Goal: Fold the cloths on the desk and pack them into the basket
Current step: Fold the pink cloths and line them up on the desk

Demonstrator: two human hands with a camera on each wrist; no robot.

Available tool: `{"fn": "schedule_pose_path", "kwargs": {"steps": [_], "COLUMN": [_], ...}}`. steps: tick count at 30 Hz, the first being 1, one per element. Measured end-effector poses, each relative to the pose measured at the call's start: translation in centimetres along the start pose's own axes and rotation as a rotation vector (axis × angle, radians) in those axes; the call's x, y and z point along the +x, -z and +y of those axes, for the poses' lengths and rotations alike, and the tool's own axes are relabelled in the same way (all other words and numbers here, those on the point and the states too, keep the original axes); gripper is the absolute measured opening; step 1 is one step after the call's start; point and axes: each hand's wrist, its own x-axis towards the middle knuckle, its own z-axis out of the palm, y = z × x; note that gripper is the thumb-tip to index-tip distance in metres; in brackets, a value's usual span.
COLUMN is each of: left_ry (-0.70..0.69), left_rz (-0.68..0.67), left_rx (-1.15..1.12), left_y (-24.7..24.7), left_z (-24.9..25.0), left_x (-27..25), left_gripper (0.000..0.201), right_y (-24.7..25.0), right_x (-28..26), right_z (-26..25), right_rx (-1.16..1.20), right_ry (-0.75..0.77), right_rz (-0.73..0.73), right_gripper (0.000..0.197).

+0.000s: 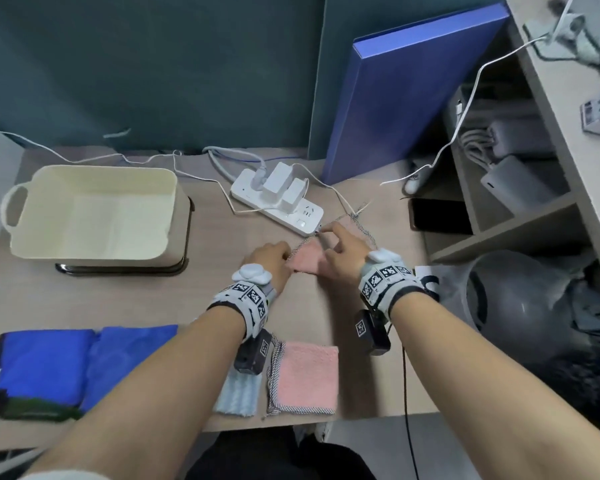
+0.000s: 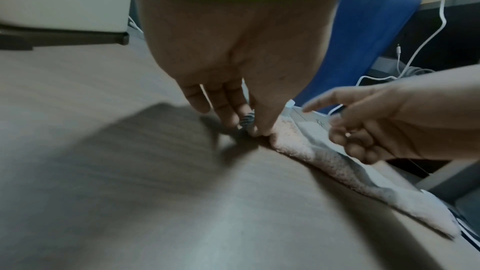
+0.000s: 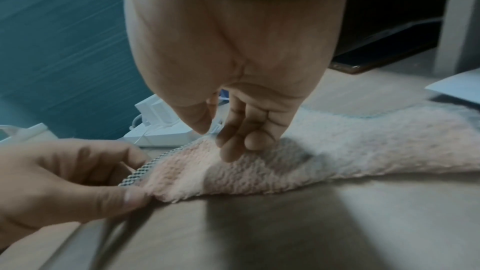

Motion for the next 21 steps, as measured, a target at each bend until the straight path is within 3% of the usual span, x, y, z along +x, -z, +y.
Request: {"fn": "schedule_pose_path", "kwargs": {"steps": [3,8,10,14,18,21], "left_ry": [-0.178,-0.369,-0.405,-0.396,-0.33,-0.301], "left_rz": [0.031,-0.024,-0.044,-0.069,-0.024,0.015], "left_rx": [0.02,-0.057,-0.098,-0.113,-0.083,-0.07], "left_y": [-1.1,-1.3,-1.5,-1.7,-1.1,-0.3], "left_z": [0.7,2.6,3.3,5.0,5.8,6.4], "left_x": [-1.1,-3.3,-3.8,-5.9,-7.4,-8.9], "left_gripper": [0.016,0.013,0.012,0.014,0.023,0.02], "right_y": [-0.9,-0.4,-0.5,0.8,2.0,2.8], "right_x": [0.3,-0.8,-1.4,-3.2,-5.5,-7.7], "right_z": [-1.1,-1.5,-1.1,-0.2,1.0,1.3], "right_rx": [0.041,-0.041,-0.071,-0.079,-0.016,0.07], "right_ry": [0.012,0.022,-0.009,-0.037,0.028,0.08], "right_rz": [-0.016,0.02,0.022,0.052,0.123,0.154], "right_gripper": [0.041,0.005,0.011,0.013,0.029,0.028]}}
